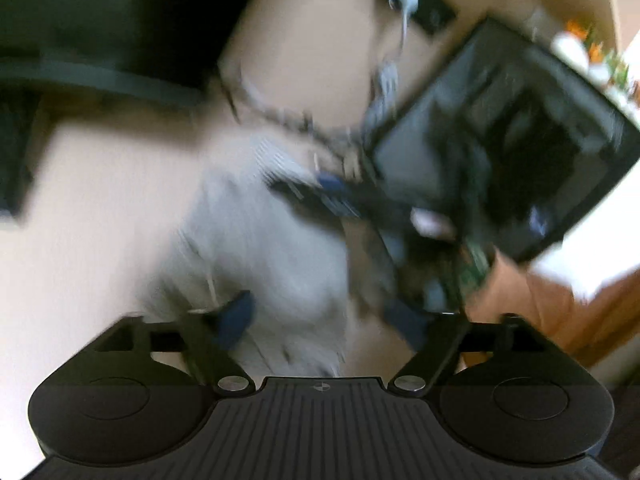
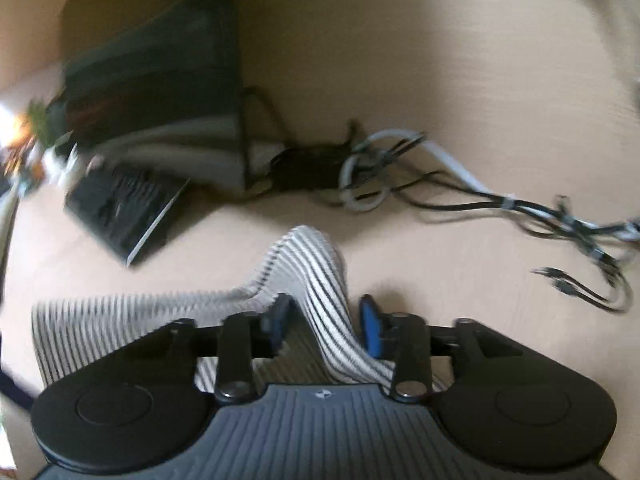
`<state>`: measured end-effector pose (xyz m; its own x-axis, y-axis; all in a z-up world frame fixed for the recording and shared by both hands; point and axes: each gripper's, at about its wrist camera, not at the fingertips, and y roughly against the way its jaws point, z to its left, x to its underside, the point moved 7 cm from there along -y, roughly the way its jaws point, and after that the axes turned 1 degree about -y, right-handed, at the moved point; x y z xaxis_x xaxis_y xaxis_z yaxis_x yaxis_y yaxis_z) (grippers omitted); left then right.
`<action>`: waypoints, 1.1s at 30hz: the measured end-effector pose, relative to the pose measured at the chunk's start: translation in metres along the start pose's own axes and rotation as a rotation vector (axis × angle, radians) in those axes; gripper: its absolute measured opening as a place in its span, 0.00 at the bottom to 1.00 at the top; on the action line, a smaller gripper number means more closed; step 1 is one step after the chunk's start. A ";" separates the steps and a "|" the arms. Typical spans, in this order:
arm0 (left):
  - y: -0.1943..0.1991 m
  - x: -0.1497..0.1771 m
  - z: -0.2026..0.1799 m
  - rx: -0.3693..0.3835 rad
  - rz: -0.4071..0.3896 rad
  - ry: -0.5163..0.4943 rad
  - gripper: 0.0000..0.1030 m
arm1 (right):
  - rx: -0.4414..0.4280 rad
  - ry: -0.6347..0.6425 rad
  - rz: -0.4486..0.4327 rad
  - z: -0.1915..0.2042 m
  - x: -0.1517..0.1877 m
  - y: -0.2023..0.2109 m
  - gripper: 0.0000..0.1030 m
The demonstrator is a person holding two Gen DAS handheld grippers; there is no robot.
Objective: Fold clothes
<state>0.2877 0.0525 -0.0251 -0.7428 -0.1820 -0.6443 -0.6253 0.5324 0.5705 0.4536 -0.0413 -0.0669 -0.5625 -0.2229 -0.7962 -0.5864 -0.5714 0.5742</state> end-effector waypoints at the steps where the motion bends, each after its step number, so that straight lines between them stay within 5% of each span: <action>1: 0.003 -0.010 0.004 -0.022 -0.030 -0.010 0.93 | 0.016 -0.034 -0.025 -0.008 0.000 0.015 0.63; 4: -0.012 -0.025 0.014 -0.070 -0.043 -0.040 0.95 | 0.058 -0.129 -0.091 -0.029 0.005 0.063 0.66; 7: -0.058 -0.024 0.025 -0.041 0.013 -0.058 0.96 | 0.072 -0.247 -0.060 -0.045 0.026 0.082 0.66; 9: -0.084 -0.014 0.045 -0.074 0.084 -0.021 0.95 | 0.083 -0.337 -0.013 -0.054 0.043 0.086 0.60; 11: -0.099 -0.002 0.064 -0.091 0.142 0.025 0.96 | 0.060 -0.439 0.034 -0.058 0.057 0.084 0.38; 14: -0.099 0.010 0.065 -0.050 0.126 0.077 0.95 | 0.073 -0.476 0.056 -0.060 0.067 0.085 0.38; 19: -0.111 0.030 0.022 0.033 0.195 0.016 0.96 | 0.142 -0.313 0.080 -0.059 0.052 0.069 0.38; 24: -0.123 0.067 -0.031 0.199 0.283 -0.031 0.96 | 0.266 -0.099 0.089 -0.064 0.023 0.045 0.39; 26: -0.116 0.077 -0.043 0.228 0.299 -0.064 0.96 | 0.286 -0.040 0.080 -0.059 0.015 0.048 0.45; 31: -0.075 0.061 -0.003 0.131 0.178 0.048 0.95 | 0.228 0.133 -0.004 -0.020 0.019 0.093 0.63; 33: -0.064 0.055 0.022 0.066 0.131 0.134 0.82 | 0.200 0.215 -0.020 0.001 0.034 0.110 0.71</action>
<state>0.2916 0.0265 -0.1080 -0.8445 -0.2137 -0.4911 -0.5077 0.6112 0.6072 0.3696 -0.1109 -0.0305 -0.4257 -0.3880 -0.8175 -0.7113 -0.4150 0.5674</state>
